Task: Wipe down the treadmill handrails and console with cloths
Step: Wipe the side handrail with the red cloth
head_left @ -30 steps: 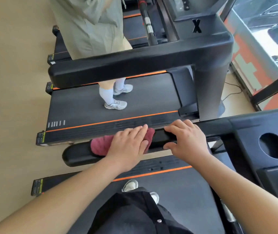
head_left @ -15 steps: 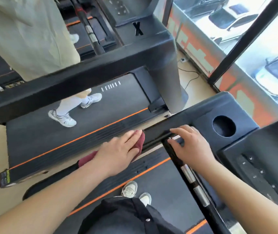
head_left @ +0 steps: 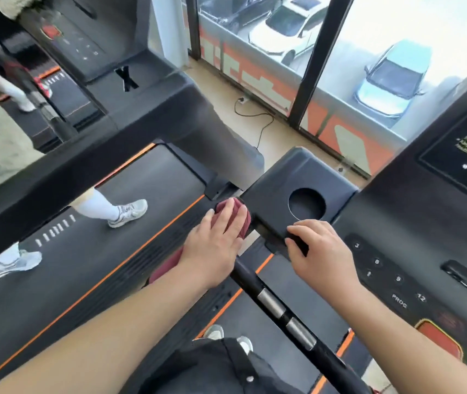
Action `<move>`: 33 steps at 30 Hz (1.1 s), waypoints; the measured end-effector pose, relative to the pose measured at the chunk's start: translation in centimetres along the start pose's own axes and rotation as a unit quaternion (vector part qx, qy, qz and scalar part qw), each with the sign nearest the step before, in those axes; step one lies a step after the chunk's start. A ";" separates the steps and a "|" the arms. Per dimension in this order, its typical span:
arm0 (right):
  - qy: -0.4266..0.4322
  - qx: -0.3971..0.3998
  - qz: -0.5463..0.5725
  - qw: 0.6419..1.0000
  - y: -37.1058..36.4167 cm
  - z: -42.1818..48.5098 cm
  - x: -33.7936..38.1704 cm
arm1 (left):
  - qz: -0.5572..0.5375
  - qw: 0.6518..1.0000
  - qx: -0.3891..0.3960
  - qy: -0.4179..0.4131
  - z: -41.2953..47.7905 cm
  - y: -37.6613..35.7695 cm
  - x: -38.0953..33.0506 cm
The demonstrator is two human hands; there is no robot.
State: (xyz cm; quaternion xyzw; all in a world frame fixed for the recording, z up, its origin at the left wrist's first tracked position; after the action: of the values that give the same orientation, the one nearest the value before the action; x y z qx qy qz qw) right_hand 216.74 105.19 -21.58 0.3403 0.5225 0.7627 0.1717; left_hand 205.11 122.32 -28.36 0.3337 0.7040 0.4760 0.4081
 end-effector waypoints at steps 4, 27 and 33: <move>-0.023 -0.023 -0.033 0.999 1.9 1.2 -1.5 | 0.043 0.995 0.034 -0.079 6.3 -0.2 -2.9; -0.061 0.041 -0.101 0.992 2.4 0.3 -7.1 | 0.110 0.966 0.061 -0.227 17.7 3.6 -15.2; -0.062 0.046 -0.104 0.992 2.4 0.3 -7.2 | 0.096 0.944 0.083 -0.304 8.9 1.7 -11.7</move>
State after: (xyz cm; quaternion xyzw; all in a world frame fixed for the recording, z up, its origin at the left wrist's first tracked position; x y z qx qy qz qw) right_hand 222.25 100.02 -21.79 0.3388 0.5779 0.6931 0.2660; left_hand 218.35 116.39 -25.69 0.5612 0.5482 0.3287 0.5257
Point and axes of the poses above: each hand's wrist, its own z-axis towards the middle knuckle, its own y-axis out of the back of the hand, x = y × z, the point moved 8 cm from there along z, towards the middle knuckle, and after that the axes turned 3 degrees about -z, right-handed, at the moved point
